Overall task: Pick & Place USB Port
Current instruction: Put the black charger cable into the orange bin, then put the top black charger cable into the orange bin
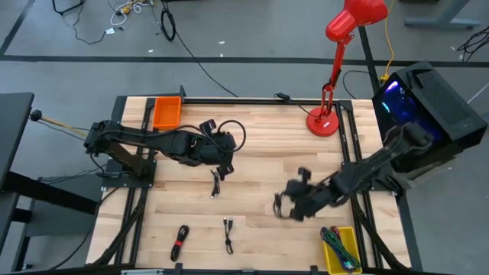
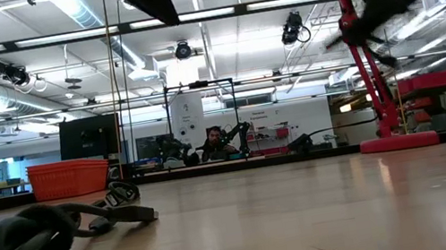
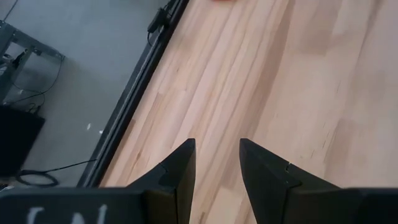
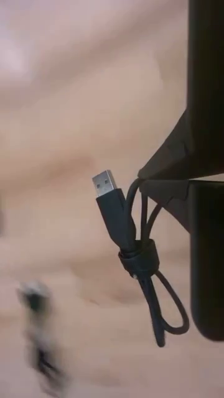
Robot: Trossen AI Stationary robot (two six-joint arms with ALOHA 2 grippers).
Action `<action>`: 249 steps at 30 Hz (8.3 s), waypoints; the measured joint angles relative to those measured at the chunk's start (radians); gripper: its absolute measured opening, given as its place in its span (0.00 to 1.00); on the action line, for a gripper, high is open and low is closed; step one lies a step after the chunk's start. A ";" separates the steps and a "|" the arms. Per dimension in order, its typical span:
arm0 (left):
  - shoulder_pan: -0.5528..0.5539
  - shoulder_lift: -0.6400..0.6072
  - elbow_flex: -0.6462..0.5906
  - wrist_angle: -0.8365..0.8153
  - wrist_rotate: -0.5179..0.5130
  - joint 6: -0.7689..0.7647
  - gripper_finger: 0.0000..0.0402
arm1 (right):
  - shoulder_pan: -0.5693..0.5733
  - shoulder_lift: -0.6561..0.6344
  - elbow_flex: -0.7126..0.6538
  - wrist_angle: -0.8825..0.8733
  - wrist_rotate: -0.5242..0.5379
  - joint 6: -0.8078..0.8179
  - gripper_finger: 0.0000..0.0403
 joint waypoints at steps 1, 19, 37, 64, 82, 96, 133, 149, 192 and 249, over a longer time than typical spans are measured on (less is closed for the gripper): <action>0.000 0.000 0.000 0.018 0.009 0.001 0.32 | -0.006 -0.033 0.000 -0.008 0.039 -0.002 0.00; 0.035 0.008 0.000 0.636 0.443 0.133 0.32 | -0.130 -0.289 0.000 0.366 0.387 -0.568 0.00; 0.097 0.008 0.000 0.632 0.445 0.003 0.32 | -0.168 -0.274 0.000 0.600 0.482 -0.831 0.00; 0.107 0.009 0.000 0.723 0.508 -0.026 0.32 | -0.167 -0.187 0.000 0.904 0.504 -1.132 0.00; 0.126 0.092 0.002 0.818 0.625 -0.003 0.18 | -0.167 -0.185 -0.001 0.901 0.477 -1.136 0.00; 0.136 0.097 0.000 0.773 0.621 0.040 0.05 | -0.167 -0.188 0.001 0.850 0.567 -1.148 0.00; 0.345 -0.186 -0.128 -0.479 -0.127 -0.436 0.05 | 0.049 -0.192 0.000 0.390 0.607 -0.606 0.04; 0.660 -0.559 -0.716 -0.051 -0.010 -0.385 0.05 | 0.109 -0.191 0.000 0.383 0.635 -0.574 0.04; 0.963 -0.483 -0.837 0.330 0.083 -0.284 0.43 | 0.115 -0.191 0.000 0.377 0.582 -0.527 0.04; -0.221 -0.167 -0.836 0.676 0.414 -1.137 0.41 | 0.111 -0.190 0.000 0.302 0.563 -0.550 0.04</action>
